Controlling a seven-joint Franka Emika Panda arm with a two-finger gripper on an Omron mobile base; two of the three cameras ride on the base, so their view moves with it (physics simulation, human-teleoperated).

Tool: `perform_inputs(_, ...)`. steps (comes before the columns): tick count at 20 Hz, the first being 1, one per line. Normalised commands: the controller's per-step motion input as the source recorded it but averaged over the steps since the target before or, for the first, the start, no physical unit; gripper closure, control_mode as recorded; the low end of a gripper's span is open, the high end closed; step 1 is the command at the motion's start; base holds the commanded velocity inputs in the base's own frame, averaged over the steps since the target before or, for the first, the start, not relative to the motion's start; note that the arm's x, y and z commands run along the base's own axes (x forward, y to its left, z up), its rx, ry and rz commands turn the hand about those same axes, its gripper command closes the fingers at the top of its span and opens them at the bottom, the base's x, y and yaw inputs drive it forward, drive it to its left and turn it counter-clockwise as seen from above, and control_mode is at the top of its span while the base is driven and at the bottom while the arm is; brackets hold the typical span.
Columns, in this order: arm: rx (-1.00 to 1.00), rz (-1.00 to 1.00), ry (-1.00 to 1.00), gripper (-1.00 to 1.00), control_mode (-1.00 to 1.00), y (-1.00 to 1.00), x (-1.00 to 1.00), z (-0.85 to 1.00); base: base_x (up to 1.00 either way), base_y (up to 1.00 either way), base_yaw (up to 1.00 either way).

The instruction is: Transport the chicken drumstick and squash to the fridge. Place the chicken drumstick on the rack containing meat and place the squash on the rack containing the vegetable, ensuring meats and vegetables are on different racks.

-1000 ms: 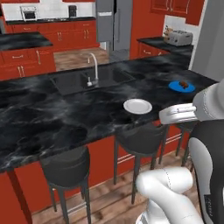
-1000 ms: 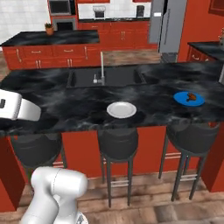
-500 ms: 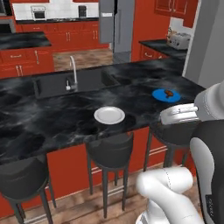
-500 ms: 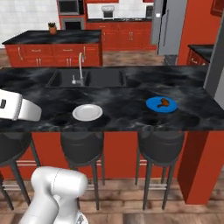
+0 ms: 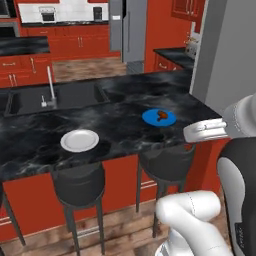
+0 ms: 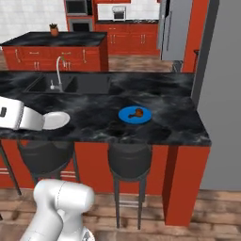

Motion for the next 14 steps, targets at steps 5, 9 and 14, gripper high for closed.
perform_inputs(5, 0.00, 0.00, 0.00, -1.00, 1.00, 0.00, 0.00, 0.00, 0.82, -0.38, 0.06)
perform_inputs(9, 0.00, 0.00, 0.00, -1.00, 1.00, 0.00, 0.00, 0.00, 1.00, -0.07, 0.00)
perform_inputs(14, 0.00, 0.00, 0.00, -1.00, 1.00, 0.00, 0.00, 0.00, 0.74, -0.66, 0.02)
